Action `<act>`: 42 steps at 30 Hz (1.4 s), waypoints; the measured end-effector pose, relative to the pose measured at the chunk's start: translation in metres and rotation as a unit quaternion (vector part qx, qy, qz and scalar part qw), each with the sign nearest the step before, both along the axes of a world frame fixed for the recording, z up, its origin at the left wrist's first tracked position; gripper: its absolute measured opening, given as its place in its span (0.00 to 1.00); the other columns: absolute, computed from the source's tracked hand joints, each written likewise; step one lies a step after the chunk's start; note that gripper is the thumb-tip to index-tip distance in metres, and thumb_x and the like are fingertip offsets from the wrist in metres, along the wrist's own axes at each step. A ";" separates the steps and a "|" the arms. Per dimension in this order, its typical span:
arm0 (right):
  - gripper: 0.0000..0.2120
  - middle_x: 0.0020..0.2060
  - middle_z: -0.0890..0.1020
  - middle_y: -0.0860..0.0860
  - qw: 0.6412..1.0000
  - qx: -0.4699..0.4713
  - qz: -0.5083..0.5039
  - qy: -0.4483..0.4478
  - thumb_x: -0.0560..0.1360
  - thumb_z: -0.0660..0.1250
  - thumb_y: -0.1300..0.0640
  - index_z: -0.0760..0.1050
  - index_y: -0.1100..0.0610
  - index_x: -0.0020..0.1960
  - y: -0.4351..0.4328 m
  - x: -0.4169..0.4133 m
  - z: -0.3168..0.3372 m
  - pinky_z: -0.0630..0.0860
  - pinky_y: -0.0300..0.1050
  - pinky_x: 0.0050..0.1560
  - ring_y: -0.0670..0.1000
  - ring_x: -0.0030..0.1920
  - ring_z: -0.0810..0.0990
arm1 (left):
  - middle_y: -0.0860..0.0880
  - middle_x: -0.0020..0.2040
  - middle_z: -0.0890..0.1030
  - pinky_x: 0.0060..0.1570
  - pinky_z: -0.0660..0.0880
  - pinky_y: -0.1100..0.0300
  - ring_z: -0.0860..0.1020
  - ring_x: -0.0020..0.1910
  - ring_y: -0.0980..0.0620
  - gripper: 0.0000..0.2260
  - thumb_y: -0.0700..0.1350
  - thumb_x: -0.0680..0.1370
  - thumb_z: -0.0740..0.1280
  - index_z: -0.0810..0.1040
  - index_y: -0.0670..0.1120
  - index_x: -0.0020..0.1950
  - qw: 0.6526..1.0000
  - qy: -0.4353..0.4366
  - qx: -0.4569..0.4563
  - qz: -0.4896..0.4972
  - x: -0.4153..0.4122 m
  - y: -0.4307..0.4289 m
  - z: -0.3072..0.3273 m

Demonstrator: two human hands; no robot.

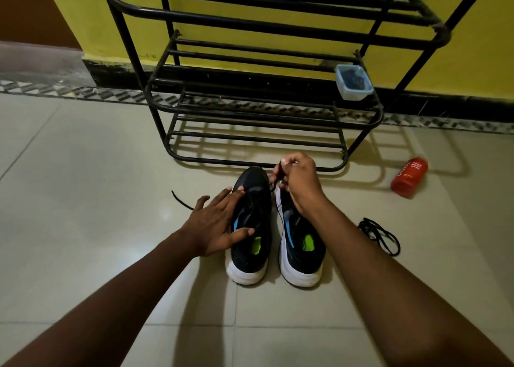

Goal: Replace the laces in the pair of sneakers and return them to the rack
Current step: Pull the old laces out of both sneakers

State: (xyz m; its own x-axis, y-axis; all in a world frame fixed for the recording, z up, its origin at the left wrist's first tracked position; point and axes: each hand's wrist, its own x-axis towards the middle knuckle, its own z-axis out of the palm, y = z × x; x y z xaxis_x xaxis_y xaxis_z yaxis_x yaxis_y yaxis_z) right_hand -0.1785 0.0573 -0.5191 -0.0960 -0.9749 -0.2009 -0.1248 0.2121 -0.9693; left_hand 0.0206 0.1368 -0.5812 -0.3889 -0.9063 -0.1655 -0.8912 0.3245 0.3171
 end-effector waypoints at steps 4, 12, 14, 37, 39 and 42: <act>0.05 0.39 0.80 0.50 0.898 -0.071 0.248 0.357 0.78 0.63 0.54 0.74 0.49 0.44 -0.002 -0.018 0.000 0.73 0.47 0.42 0.53 0.42 0.79 | 0.50 0.83 0.48 0.78 0.50 0.40 0.46 0.82 0.52 0.41 0.73 0.78 0.49 0.39 0.52 0.82 1.000 -0.001 0.002 0.002 -0.001 0.001 0.001; 0.06 0.45 0.78 0.54 0.947 -0.122 0.138 0.264 0.78 0.68 0.60 0.80 0.58 0.42 0.003 -0.019 0.005 0.69 0.40 0.42 0.47 0.43 0.76 | 0.51 0.83 0.49 0.77 0.52 0.39 0.47 0.82 0.53 0.41 0.73 0.78 0.50 0.43 0.51 0.83 1.000 -0.004 -0.010 0.003 0.000 0.000 0.000; 0.09 0.45 0.83 0.57 0.996 -0.056 0.062 0.037 0.80 0.64 0.64 0.78 0.61 0.41 0.005 -0.015 0.013 0.72 0.38 0.38 0.47 0.40 0.81 | 0.51 0.83 0.49 0.77 0.51 0.40 0.46 0.82 0.53 0.41 0.73 0.78 0.50 0.42 0.51 0.83 1.000 -0.005 -0.009 0.004 0.000 0.000 0.000; 0.12 0.31 0.76 0.51 0.962 -0.049 0.075 0.256 0.76 0.71 0.56 0.76 0.62 0.38 0.013 -0.027 0.007 0.71 0.43 0.40 0.49 0.35 0.75 | 0.53 0.83 0.49 0.78 0.49 0.40 0.46 0.82 0.54 0.39 0.73 0.78 0.50 0.42 0.54 0.82 0.999 0.035 0.027 0.015 0.000 0.004 -0.002; 0.06 0.38 0.80 0.49 0.957 -0.014 0.108 0.270 0.76 0.72 0.56 0.81 0.58 0.50 0.029 -0.021 0.002 0.76 0.43 0.49 0.50 0.43 0.80 | 0.54 0.83 0.54 0.77 0.50 0.40 0.49 0.81 0.54 0.36 0.72 0.79 0.49 0.48 0.56 0.82 0.993 0.099 0.056 0.040 0.000 0.004 -0.002; 0.17 0.58 0.78 0.53 0.933 -0.029 0.126 0.335 0.78 0.69 0.55 0.76 0.57 0.65 0.059 -0.002 -0.008 0.72 0.43 0.62 0.53 0.60 0.78 | 0.52 0.75 0.70 0.73 0.62 0.41 0.63 0.77 0.51 0.28 0.67 0.81 0.49 0.64 0.56 0.77 0.974 0.199 0.047 0.096 0.002 -0.003 0.001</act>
State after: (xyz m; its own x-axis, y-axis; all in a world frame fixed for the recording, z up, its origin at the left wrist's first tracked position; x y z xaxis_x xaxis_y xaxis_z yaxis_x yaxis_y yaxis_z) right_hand -0.1806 0.1165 -0.5267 0.0532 -0.9909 -0.1236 -0.7454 0.0430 -0.6652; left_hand 0.0228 0.1342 -0.5803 -0.2640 -0.9568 -0.1216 -0.7330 0.1171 0.6701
